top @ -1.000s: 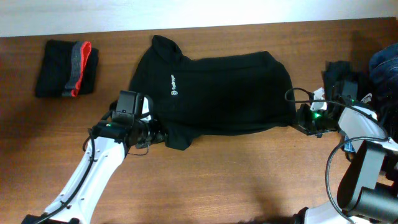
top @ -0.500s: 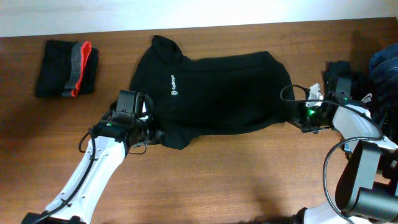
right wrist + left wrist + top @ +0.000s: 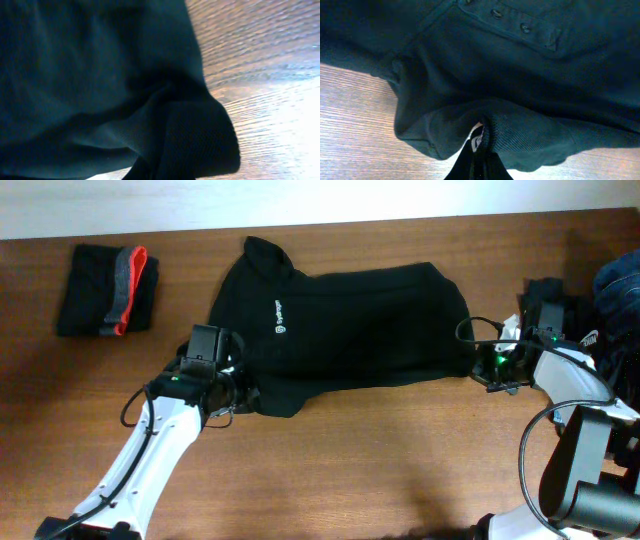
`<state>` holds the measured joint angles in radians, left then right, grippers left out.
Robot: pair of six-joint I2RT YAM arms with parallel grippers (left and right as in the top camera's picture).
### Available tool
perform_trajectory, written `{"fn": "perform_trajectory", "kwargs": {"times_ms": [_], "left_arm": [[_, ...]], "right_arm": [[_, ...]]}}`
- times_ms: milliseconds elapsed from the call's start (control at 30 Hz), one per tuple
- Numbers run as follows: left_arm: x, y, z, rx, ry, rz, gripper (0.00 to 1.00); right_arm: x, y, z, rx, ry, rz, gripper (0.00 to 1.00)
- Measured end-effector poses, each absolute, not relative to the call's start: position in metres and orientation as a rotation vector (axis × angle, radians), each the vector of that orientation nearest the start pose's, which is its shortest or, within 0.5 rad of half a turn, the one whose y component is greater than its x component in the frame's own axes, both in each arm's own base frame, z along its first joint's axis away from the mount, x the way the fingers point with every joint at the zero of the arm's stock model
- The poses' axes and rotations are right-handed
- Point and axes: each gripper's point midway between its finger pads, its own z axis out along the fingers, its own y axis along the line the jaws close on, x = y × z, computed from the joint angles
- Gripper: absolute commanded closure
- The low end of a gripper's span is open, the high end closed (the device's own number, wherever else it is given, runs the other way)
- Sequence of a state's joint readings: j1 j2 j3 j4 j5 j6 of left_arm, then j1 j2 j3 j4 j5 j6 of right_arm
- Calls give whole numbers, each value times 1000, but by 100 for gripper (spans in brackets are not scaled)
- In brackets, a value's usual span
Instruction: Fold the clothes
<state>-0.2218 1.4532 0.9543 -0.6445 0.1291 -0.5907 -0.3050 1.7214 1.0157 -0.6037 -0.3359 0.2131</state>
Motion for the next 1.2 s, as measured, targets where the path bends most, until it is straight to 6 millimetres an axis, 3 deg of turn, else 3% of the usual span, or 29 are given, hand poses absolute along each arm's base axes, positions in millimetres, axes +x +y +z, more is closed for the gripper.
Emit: {"fn": "perform_trajectory", "kwargs": {"times_ms": [300,767,967,1200], "left_arm": [[318,-77,85,-544,2747,-357,99],[318,-64,84,-590,2742,-324,99],[315,-59,82,-612,2750,-310,99],[313,-59,81,-616,2760,-302,99]], "right_arm": [[349,-55,32,675,2745,426,93],[350,-54,33,802,2716,451,93],[355,-46,39,806,2684,567,96],[357,-52,51,882,2594,765,96]]}}
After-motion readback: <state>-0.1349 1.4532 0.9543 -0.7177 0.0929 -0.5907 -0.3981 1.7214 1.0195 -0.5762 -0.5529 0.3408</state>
